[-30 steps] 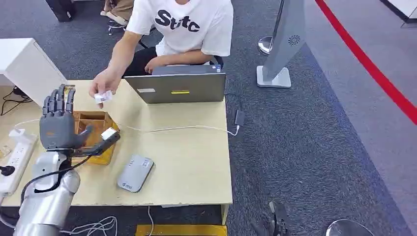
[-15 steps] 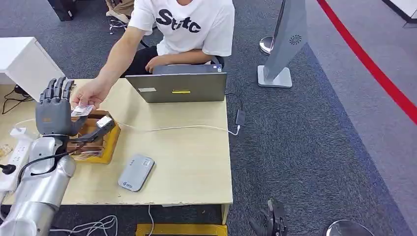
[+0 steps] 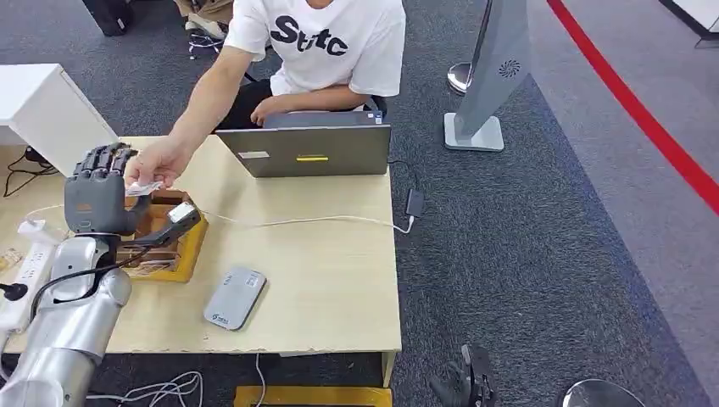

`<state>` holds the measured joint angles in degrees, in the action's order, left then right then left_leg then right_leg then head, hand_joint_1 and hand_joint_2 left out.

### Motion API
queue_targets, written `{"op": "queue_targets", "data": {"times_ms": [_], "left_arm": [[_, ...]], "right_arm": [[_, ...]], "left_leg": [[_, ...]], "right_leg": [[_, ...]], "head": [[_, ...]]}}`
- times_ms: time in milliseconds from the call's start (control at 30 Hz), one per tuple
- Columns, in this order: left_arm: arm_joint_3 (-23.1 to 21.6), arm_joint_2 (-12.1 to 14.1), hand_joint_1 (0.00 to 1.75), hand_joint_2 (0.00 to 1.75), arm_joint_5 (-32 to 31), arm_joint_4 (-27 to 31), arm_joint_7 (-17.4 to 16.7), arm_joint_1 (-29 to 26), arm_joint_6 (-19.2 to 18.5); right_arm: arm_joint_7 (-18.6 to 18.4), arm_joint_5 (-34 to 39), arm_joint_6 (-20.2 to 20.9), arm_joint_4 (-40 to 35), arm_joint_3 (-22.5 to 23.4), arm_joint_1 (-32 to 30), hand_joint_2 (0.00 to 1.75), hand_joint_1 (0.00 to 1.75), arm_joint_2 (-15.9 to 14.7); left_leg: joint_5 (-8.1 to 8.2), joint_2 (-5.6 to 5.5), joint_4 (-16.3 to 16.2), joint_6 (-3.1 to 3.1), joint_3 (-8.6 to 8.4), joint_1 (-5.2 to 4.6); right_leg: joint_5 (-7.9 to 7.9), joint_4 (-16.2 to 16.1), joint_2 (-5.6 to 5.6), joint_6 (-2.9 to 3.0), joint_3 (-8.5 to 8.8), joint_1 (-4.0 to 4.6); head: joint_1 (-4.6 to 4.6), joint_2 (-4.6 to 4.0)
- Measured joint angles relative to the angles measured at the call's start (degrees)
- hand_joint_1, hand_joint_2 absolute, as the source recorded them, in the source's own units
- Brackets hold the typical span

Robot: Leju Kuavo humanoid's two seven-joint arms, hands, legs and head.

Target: Pass the card to the sensor for recognition and then transmit it.

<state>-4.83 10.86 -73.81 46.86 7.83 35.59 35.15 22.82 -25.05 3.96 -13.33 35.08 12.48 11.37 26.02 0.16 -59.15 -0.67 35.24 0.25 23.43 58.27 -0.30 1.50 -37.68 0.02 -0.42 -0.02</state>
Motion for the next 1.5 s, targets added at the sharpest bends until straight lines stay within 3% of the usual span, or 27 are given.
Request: {"op": "queue_targets", "data": {"times_ms": [1000, 1067, 1100, 1133, 1233, 1500], "left_arm": [[0.00, -0.57, 1.75, 1.75, 3.82, 1.37, 3.44, -1.10, 1.73], [-0.57, -3.45, 1.75, 1.75, 8.82, 9.58, 8.22, -9.01, 1.92], [-3.73, -7.58, 1.75, 1.75, 8.87, 15.93, 10.25, -20.04, 2.14], [-6.84, -10.38, 1.75, 1.75, 9.31, 15.37, 10.69, -26.02, 1.88], [-8.59, -13.20, 1.75, 1.75, 11.17, 8.73, 12.10, -28.54, 2.51], [-9.27, -15.34, 1.75, 1.75, 10.95, 0.85, 11.41, -28.37, 4.41]], "right_arm": [[0.65, 1.11, -0.04, 0.00, 0.00, -0.23, 1.75, 0.00, 0.00], [1.99, 2.73, -0.04, 0.00, 0.04, -0.85, 1.75, 0.00, 0.00], [3.28, 3.95, 0.00, 0.00, 0.26, -1.75, 1.75, 0.00, -0.02], [3.80, 4.35, 0.04, 0.00, 0.50, -2.28, 1.75, 0.00, -0.04], [3.91, 4.46, 0.04, 0.00, 0.55, -2.38, 1.75, 0.00, -0.04], [3.93, 4.46, 0.07, 0.00, 0.59, -2.59, 1.75, 0.00, -0.13]], "left_leg": [[0.01, 0.03, 0.00, 0.00, 0.00, 0.00], [0.14, 0.04, 0.00, 0.12, -0.01, -0.07], [0.36, 0.06, 0.00, 0.26, -0.02, -0.15], [0.42, 0.06, 0.00, 0.29, 0.00, -0.17], [0.43, 0.05, 0.00, 0.30, 0.01, -0.17], [0.40, 0.01, 0.00, 0.27, -0.03, -0.15]], "right_leg": [[0.00, 0.00, 0.03, 0.00, 0.00, 0.00], [0.04, -0.02, 0.03, -0.04, 0.01, -0.07], [0.19, -0.05, 0.08, -0.25, 0.02, -0.16], [0.31, -0.09, 0.09, -0.42, 0.01, -0.18], [0.30, -0.09, 0.08, -0.41, 0.03, -0.19], [0.30, -0.06, 0.03, -0.41, 0.10, -0.18]], "head": [[0.02, 0.00], [-0.02, 0.00], [0.00, 0.00], [0.00, 0.00], [-0.02, 0.00], [-0.02, 0.00]]}}
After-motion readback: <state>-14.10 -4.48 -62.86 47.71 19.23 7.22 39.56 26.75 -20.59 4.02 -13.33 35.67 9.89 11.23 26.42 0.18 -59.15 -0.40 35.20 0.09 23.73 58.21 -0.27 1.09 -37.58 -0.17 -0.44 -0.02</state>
